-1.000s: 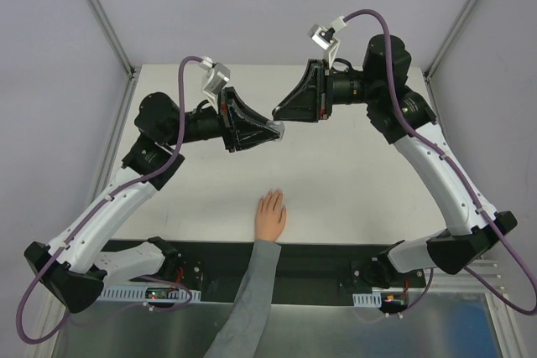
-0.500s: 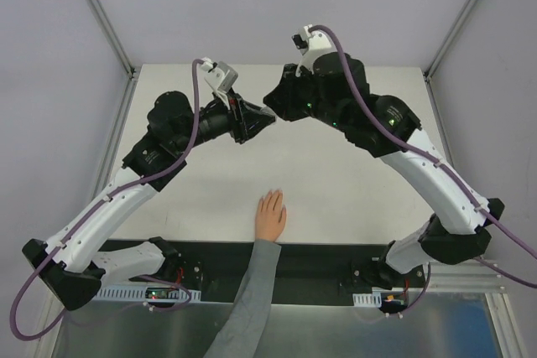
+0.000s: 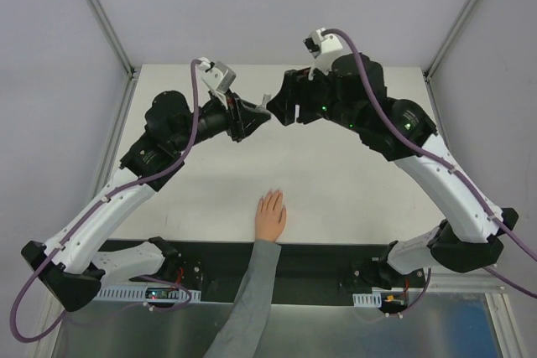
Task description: Paint the nails
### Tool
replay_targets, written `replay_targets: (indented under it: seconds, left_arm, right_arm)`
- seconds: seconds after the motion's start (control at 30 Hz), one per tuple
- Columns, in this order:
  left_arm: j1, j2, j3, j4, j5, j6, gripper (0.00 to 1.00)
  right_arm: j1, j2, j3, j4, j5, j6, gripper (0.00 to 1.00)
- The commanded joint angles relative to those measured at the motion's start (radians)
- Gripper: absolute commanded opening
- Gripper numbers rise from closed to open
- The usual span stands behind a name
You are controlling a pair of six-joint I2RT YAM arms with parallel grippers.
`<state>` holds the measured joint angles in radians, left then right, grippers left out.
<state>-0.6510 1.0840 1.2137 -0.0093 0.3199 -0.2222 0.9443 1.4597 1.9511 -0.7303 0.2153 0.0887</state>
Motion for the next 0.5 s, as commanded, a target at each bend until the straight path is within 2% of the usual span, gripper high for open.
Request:
replay_targets:
  seconds: [0.0, 0.03, 0.1, 0.13, 0.23, 0.33, 0.4, 0.47]
  left_arm:
    - [-0.001, -0.091, -0.02, 0.072, 0.207, -0.043, 0.0]
    - [-0.001, -0.105, -0.029, 0.072, 0.235, -0.057, 0.0]
    - [-0.001, -0.118, -0.031, 0.077, 0.287, -0.071, 0.0]
    - [-0.001, -0.124, -0.031, 0.08, 0.333, -0.086, 0.0]
    - [0.001, -0.131, -0.029, 0.1, 0.415, -0.114, 0.0]
    - [0.001, -0.134, -0.031, 0.13, 0.456, -0.143, 0.0]
    - [0.001, -0.134, -0.031, 0.135, 0.456, -0.158, 0.0]
    - [0.001, -0.133, -0.031, 0.153, 0.467, -0.163, 0.0]
  right_arm:
    - [-0.082, -0.096, -0.024, 0.144, -0.434, -0.067, 0.71]
    - [-0.105, -0.102, -0.04, 0.175, -0.549, -0.076, 0.75]
    - [-0.133, -0.117, -0.064, 0.212, -0.681, -0.083, 0.85]
    - [-0.162, -0.119, -0.082, 0.235, -0.808, -0.073, 0.86]
    - [-0.2, -0.124, -0.124, 0.33, -0.957, -0.035, 0.87]
    - [-0.234, -0.116, -0.153, 0.418, -1.037, 0.064, 0.78]
    - [-0.242, -0.095, -0.164, 0.454, -1.059, 0.117, 0.59]
    - [-0.242, -0.076, -0.164, 0.482, -1.085, 0.155, 0.52]
